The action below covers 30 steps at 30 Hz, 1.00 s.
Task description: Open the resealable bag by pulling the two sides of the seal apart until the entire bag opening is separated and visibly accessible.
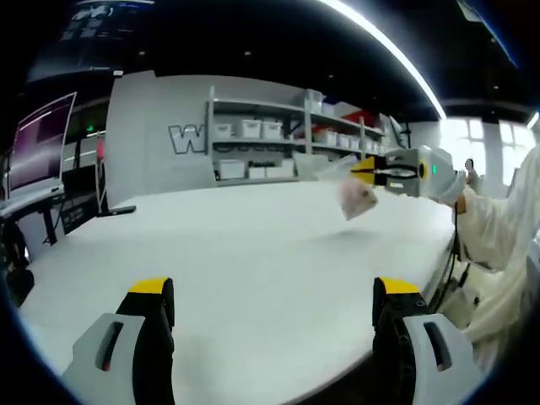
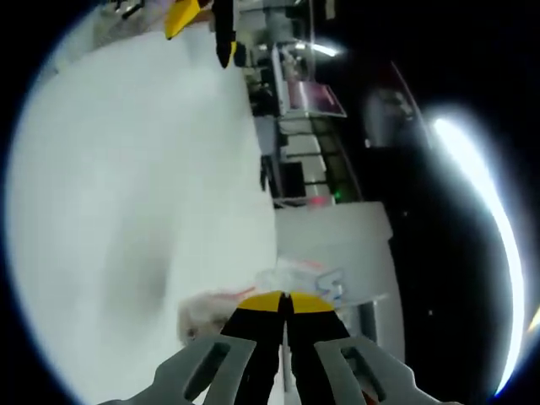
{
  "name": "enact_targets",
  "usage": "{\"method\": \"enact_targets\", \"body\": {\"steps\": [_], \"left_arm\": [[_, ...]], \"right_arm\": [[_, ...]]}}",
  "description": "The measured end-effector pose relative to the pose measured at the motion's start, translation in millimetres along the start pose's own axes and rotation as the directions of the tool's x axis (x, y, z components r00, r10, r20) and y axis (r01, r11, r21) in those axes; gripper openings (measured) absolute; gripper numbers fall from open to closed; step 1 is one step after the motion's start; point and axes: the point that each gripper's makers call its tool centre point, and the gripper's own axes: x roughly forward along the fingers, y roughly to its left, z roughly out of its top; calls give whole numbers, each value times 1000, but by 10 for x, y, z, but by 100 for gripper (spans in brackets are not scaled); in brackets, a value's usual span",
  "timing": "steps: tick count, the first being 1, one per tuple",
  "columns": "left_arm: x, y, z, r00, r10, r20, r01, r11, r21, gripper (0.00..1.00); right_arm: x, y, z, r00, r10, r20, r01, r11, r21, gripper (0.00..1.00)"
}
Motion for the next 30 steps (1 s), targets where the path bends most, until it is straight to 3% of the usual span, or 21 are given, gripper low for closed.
{"method": "enact_targets", "body": {"steps": [9, 17, 30], "left_arm": [[0, -9, -3, 1000, 0, -2, 0, 1000, 1, 97], [1, -22, -18, 1000, -2, -7, 2, 1000, 0, 97], [11, -37, -18, 1000, -6, -10, 6, 1000, 1, 97]], "right_arm": [[-9, 29, 57, 1000, -3, 19, 3, 1000, 9, 0], [-48, 181, 93, 999, 10, 33, -11, 1000, 12, 0], [-137, 290, 297, 997, 14, 77, -12, 1000, -24, 0]]}}
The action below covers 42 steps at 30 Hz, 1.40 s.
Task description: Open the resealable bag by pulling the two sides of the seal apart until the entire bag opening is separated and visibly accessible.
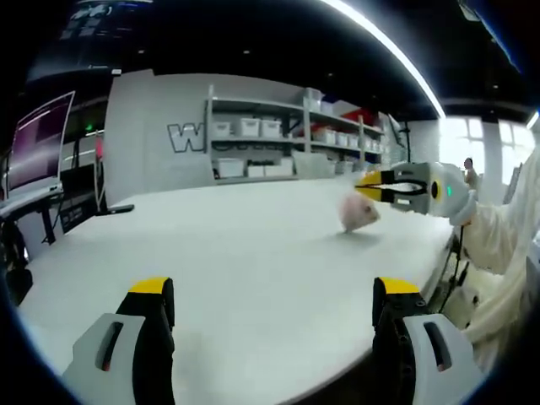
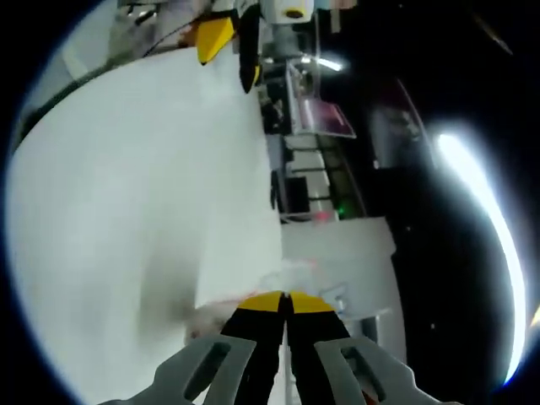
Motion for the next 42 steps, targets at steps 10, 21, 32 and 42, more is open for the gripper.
{"method": "enact_targets", "body": {"steps": [10, 21, 32, 42], "left_arm": [[-15, 13, -4, 1000, 4, 1, -4, 1000, -2, 97], [-33, -7, -6, 1000, 2, 0, -2, 1000, 0, 97], [-48, -40, -1, 1000, -1, -7, 1, 1000, 0, 97], [-40, -57, 32, 1000, -6, -9, 6, 1000, 1, 97]], "right_arm": [[-111, 167, 92, 1000, 21, 14, -21, 1000, 0, 0], [-204, 361, 228, 998, 50, 43, -50, 999, -2, 0], [-270, 443, 310, 996, 67, 55, -66, 998, -4, 0], [-320, 478, 351, 996, 72, 59, -74, 997, 25, 0]]}}
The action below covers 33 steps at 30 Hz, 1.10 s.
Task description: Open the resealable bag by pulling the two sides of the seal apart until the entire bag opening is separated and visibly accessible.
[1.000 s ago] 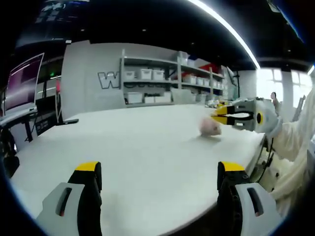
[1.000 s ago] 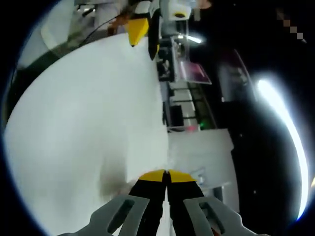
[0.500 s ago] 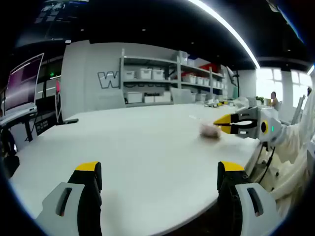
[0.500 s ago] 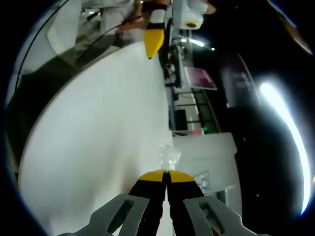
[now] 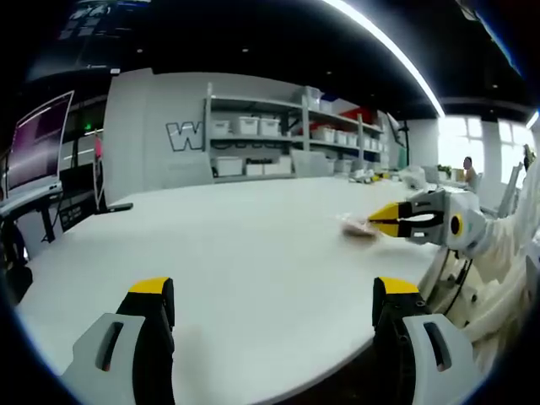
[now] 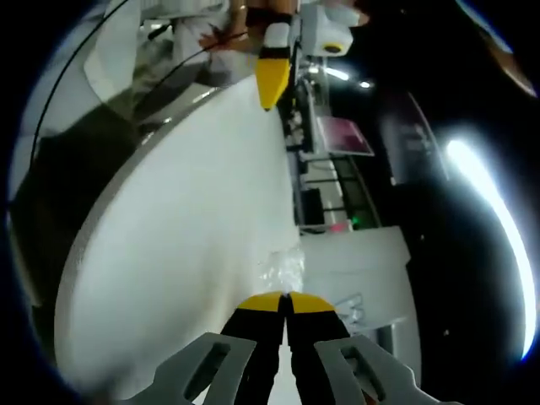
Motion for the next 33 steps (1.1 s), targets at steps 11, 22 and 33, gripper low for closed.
{"method": "enact_targets", "body": {"steps": [11, 22, 33], "left_arm": [[21, -2, -4, 1000, -6, -2, 6, 1000, 4, 97], [39, -6, -18, 1000, -14, -6, 14, 1000, 10, 97], [34, -19, -8, 1000, -16, 2, 16, 1000, 19, 97]], "right_arm": [[5, 79, 34, 999, 35, 21, -37, 993, 116, 0], [-8, 166, -65, 995, 99, 30, -103, 937, 333, 0], [-78, 306, -87, 989, 140, 56, -149, 850, 505, 1]]}}
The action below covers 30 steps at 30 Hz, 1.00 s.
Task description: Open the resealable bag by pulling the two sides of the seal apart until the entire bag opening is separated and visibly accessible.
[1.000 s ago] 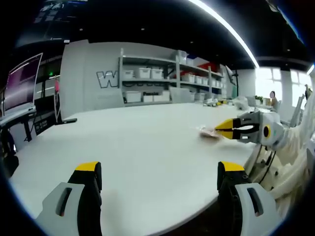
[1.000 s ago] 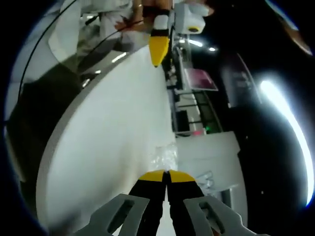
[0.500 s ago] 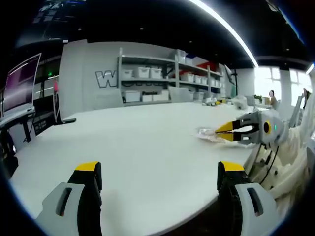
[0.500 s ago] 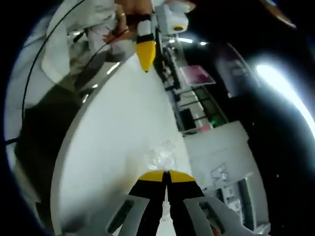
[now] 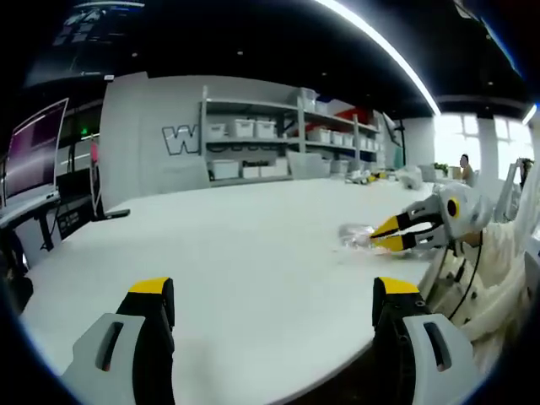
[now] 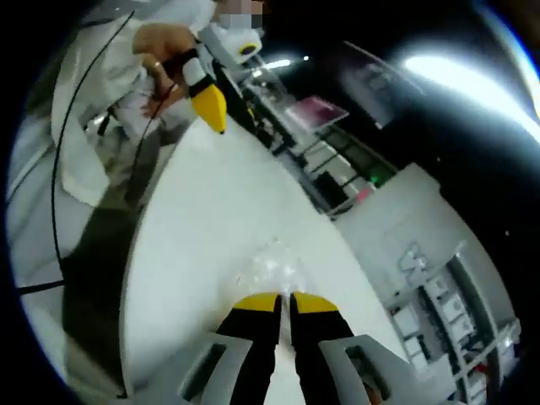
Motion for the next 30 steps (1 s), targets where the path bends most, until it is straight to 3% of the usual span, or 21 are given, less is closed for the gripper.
{"method": "enact_targets", "body": {"steps": [7, 11, 15, 21, 24, 30], "left_arm": [[15, -29, -20, 1000, -3, -5, 3, 1000, -2, 97], [23, -40, -50, 1000, -3, -15, 3, 1000, -1, 97], [31, -59, -59, 1000, -3, -16, 3, 1000, 0, 97], [38, -82, -80, 1000, -1, -17, 1, 1000, -10, 97], [36, -97, -90, 1000, -5, -18, 5, 1000, -12, 97], [21, -83, -89, 1000, -2, -14, 2, 1000, -16, 97]], "right_arm": [[-56, -19, -2, 999, -19, 28, 16, 995, 95, 3], [-71, -8, 44, 997, -10, 70, -5, 977, 213, 4], [-84, -5, 60, 996, 1, 90, -24, 966, 258, 6], [-101, 30, 144, 989, 19, 145, -70, 930, 360, 7], [-121, 5, 219, 982, 7, 188, -89, 897, 433, 7], [-171, -48, 245, 979, -10, 204, -90, 875, 476, 9]]}}
